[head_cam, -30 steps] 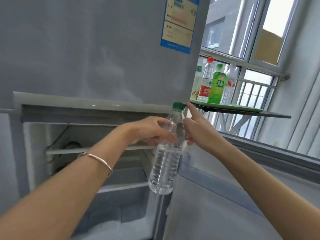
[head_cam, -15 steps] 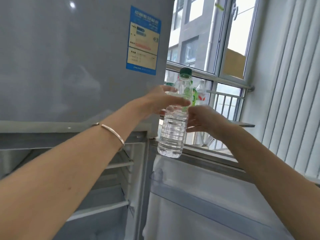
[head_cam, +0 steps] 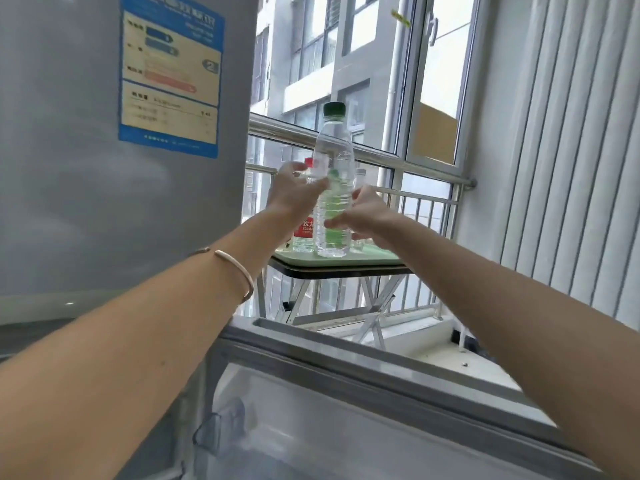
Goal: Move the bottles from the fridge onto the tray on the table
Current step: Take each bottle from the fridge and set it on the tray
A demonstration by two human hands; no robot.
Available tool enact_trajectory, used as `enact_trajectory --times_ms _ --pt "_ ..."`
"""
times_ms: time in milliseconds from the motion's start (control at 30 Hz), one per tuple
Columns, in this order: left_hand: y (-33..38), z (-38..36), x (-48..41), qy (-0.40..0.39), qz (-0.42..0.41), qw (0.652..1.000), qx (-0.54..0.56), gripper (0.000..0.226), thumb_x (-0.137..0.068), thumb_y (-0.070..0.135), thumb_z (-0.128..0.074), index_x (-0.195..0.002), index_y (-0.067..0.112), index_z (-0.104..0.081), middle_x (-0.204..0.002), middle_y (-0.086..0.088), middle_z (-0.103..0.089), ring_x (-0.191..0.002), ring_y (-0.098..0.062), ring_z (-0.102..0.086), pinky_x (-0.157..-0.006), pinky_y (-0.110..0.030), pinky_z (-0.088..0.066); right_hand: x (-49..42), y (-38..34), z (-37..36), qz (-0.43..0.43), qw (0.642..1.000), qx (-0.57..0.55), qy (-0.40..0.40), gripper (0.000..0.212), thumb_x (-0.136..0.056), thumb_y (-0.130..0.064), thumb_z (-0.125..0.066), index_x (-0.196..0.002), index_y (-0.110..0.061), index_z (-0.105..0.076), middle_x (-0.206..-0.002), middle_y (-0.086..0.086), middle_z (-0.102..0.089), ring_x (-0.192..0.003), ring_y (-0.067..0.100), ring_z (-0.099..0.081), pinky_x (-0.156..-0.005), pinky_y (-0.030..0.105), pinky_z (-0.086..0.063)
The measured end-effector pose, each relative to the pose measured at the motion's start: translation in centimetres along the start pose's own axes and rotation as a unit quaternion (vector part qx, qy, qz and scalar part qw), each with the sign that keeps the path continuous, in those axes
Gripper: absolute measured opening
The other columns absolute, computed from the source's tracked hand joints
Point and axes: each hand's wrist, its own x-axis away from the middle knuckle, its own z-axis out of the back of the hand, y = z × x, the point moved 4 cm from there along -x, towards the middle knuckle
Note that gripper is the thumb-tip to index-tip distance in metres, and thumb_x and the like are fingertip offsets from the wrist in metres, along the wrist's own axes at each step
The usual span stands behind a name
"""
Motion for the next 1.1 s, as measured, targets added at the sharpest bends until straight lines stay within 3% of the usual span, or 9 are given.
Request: enact_trajectory --times_ms 267,367,467,533,733,833,933,967,1100 --pt "-7.5 -1.1 -4.8 -0.016 0.081 0.988 -0.131 0.037 -0.099 0.013 -0.037 -0.131 0.006 -0.055 -0.118 -0.013 -0.064 -0.079 -0.019 -0.054 -0.067 -0.027 -0.048 -9.6 3.3 -6.0 -0.017 0.996 -0.065 -0.054 0.034 -0.077 -0.001 -0.075 -0.098 -0.006 -0.049 -0.101 0.009 -0.061 -0.078 0.012 -0.057 -0.079 0.027 -0.052" --pt "-9.1 -1.5 -5.7 -0.011 0.108 0.984 -0.138 0.035 -0.100 0.016 -0.035 -0.122 0.001 -0.059 -0.109 -0.013 -0.061 -0.088 -0.026 -0.054 -0.083 -0.039 -0.050 -12.1 4.4 -7.7 -0.022 0.996 -0.064 -0.052 0.062 -0.073 -0.015 -0.081 -0.122 -0.005 -0.044 -0.119 0.011 -0.057 -0.101 0.025 -0.060 -0.086 0.037 -0.055" --pt "-9.8 -1.8 -6.6 0.005 0.112 0.983 -0.142 0.032 -0.099 0.018 -0.036 -0.106 0.000 -0.061 -0.089 -0.015 -0.060 -0.069 -0.020 -0.048 -0.067 -0.034 -0.043 -13.7 4.7 -8.6 0.003 0.996 -0.059 -0.062 0.048 -0.080 -0.012 -0.074 -0.116 -0.014 -0.042 -0.099 0.004 -0.052 -0.082 0.015 -0.054 -0.066 0.026 -0.049" --pt "-10.3 -1.9 -7.0 0.027 0.116 0.982 -0.146 0.037 -0.100 0.021 -0.034 -0.106 -0.003 -0.061 -0.078 -0.007 -0.055 -0.062 -0.015 -0.045 -0.067 -0.035 -0.044 -14.1 5.1 -8.7 0.000 0.996 -0.062 -0.062 0.057 -0.079 -0.012 -0.074 -0.125 -0.011 -0.040 -0.104 0.004 -0.050 -0.088 0.017 -0.050 -0.073 0.028 -0.047" --pt "-10.4 -2.3 -6.0 0.041 0.119 0.977 -0.175 0.039 -0.100 0.022 -0.037 -0.132 0.007 -0.052 -0.129 -0.011 -0.060 -0.110 -0.026 -0.056 -0.099 -0.039 -0.044 -13.9 5.3 -9.0 -0.011 0.993 -0.070 -0.099 0.070 -0.075 -0.018 -0.075 -0.134 -0.005 -0.040 -0.100 0.005 -0.054 -0.078 0.014 -0.051 -0.063 0.024 -0.042" --pt "-9.8 -2.1 -5.5 0.055 0.123 0.974 -0.180 0.038 -0.099 0.019 -0.039 -0.131 0.005 -0.053 -0.129 -0.012 -0.059 -0.110 -0.027 -0.055 -0.096 -0.036 -0.042 -12.9 4.9 -9.0 -0.025 0.994 -0.051 -0.093 0.087 -0.071 -0.026 -0.077 -0.142 -0.005 -0.030 -0.113 0.011 -0.048 -0.098 0.022 -0.050 -0.081 0.031 -0.045" --pt "-8.3 -1.8 -4.6 0.069 0.114 0.975 -0.176 0.028 -0.096 0.014 -0.041 -0.112 0.005 -0.062 -0.108 -0.010 -0.063 -0.093 -0.023 -0.055 -0.088 -0.034 -0.045 -11.6 3.7 -7.8 -0.003 0.999 0.030 -0.028 0.020 -0.085 -0.021 -0.066 -0.089 -0.013 -0.049 -0.082 0.003 -0.050 -0.070 0.014 -0.049 -0.061 0.022 -0.044" --pt "-7.7 -1.7 -4.3 0.072 0.110 0.976 -0.171 0.025 -0.095 0.013 -0.041 -0.101 0.006 -0.064 -0.104 -0.011 -0.065 -0.092 -0.026 -0.059 -0.089 -0.034 -0.049 -11.1 3.1 -7.3 0.011 0.998 0.058 -0.011 0.025 -0.087 -0.019 -0.061 -0.073 -0.020 -0.041 -0.069 -0.001 -0.047 -0.058 0.011 -0.044 -0.052 0.021 -0.039" --pt "-5.5 -0.9 -2.2 0.060 0.115 0.978 -0.164 0.032 -0.094 0.018 -0.039 -0.098 -0.001 -0.065 -0.102 -0.021 -0.070 -0.094 -0.035 -0.067 -0.087 -0.042 -0.054 -7.7 1.1 -6.9 0.029 0.992 0.122 -0.029 0.014 -0.094 -0.008 -0.048 -0.083 -0.009 -0.056 -0.060 0.006 -0.053 -0.049 0.015 -0.046 -0.044 0.024 -0.037"
